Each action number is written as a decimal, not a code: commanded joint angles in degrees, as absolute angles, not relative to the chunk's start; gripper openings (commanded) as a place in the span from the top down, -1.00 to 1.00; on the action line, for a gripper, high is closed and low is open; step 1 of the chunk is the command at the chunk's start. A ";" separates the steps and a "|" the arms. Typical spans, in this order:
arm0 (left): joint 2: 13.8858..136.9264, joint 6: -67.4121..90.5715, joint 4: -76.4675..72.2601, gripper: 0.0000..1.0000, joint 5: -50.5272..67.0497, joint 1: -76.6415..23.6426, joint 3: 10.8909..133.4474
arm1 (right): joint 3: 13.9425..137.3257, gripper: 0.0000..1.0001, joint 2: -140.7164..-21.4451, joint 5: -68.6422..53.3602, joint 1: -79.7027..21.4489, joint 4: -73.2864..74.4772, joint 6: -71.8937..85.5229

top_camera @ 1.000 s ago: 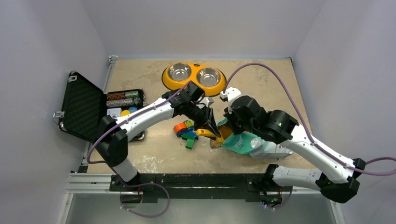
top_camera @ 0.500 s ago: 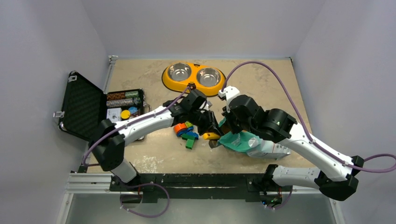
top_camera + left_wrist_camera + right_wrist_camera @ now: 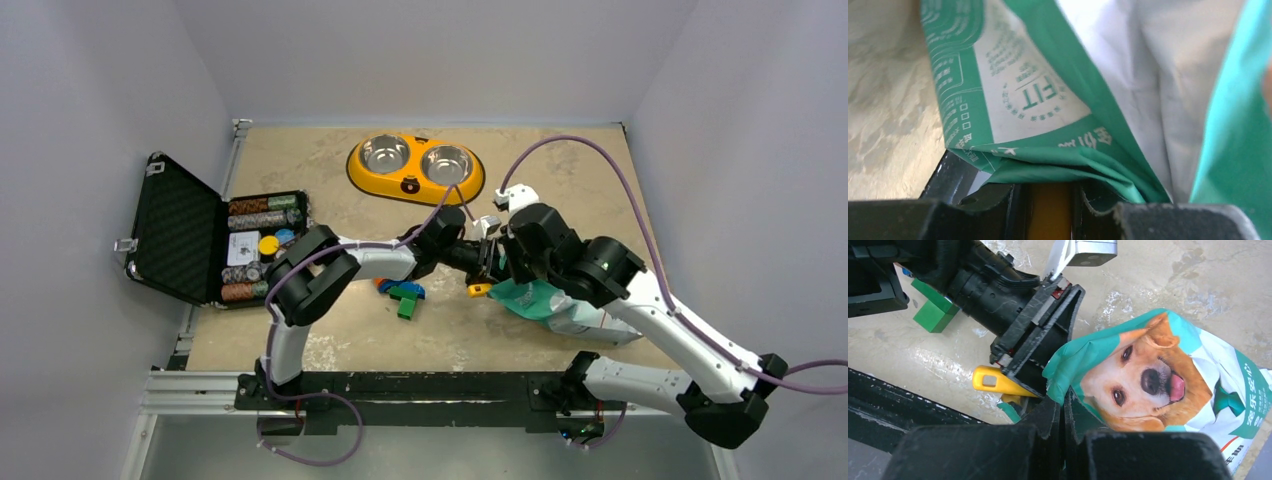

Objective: Serve the pet food

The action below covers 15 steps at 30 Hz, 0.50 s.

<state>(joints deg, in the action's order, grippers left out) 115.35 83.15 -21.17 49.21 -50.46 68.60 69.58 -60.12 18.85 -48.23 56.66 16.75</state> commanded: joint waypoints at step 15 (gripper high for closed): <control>99.80 78.75 -51.96 1.00 56.01 -45.96 52.87 | 63.66 1.00 -44.32 22.51 -48.89 51.45 19.94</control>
